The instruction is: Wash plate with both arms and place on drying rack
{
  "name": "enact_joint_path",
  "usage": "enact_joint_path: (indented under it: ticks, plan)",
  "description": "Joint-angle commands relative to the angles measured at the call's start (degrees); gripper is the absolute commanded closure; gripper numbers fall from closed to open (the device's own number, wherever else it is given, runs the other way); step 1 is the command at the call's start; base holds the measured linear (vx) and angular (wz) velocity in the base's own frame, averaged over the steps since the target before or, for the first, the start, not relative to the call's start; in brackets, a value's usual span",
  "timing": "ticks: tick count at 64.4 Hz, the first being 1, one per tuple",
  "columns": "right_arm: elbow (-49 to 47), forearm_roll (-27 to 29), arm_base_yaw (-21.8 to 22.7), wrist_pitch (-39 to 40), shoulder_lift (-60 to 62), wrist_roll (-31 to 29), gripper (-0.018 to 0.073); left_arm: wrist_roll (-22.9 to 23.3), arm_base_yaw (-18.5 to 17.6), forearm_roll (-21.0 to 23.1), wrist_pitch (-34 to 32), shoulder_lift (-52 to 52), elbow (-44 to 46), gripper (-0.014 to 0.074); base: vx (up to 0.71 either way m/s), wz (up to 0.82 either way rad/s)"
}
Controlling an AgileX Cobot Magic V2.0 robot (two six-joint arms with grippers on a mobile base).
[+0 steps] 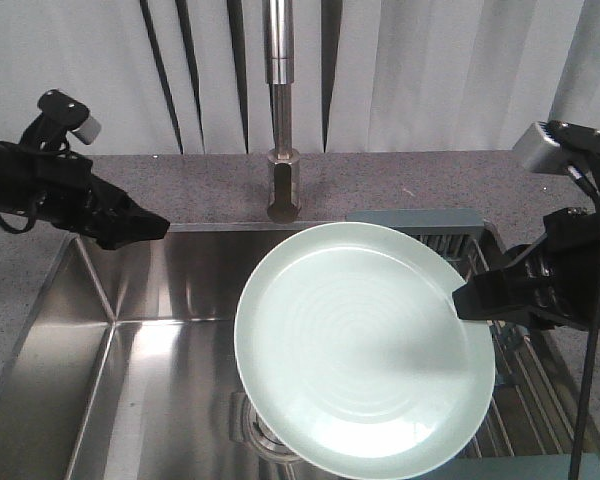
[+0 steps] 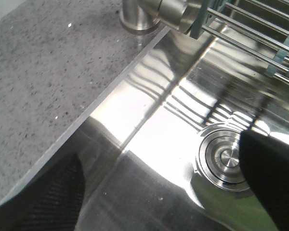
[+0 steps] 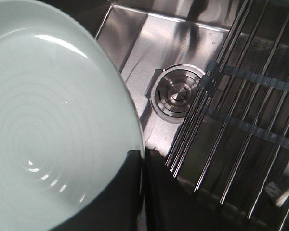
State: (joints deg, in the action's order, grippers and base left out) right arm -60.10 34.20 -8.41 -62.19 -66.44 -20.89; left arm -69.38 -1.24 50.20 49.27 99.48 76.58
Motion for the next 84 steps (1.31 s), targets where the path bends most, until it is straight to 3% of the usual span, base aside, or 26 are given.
enact_joint_path:
  ticks: [1, 18, 32, 59, 84]
  plan:
    - [-1.44, 2.44, -0.03, 1.59, 1.18, -0.56, 0.0564, -2.25, -1.63, 3.24, 2.14, 0.91, 5.58, -0.001, 0.0, 0.0]
    - [-1.44, 2.44, -0.03, 1.59, 1.18, -0.56, 0.0564, -6.4, -4.32, 3.95, 9.25, 9.73, 16.67, -0.001, 0.0, 0.0]
    - [-1.44, 2.44, -0.03, 1.59, 1.18, -0.56, 0.0564, -11.07, -5.44, 10.6, 14.86, 14.56, 24.47, -0.001, 0.0, 0.0]
    - [-1.44, 2.44, -0.03, 1.58, 1.18, -0.56, 0.0564, -20.54, -8.44, 19.68, 12.73, 16.21, 27.88, -0.001, 0.0, 0.0]
    - [-1.44, 2.44, -0.03, 1.58, 1.18, -0.56, 0.0564, -24.0, -11.18, 23.35, 7.35, 16.93, 27.88, -0.0008, 0.0, 0.0]
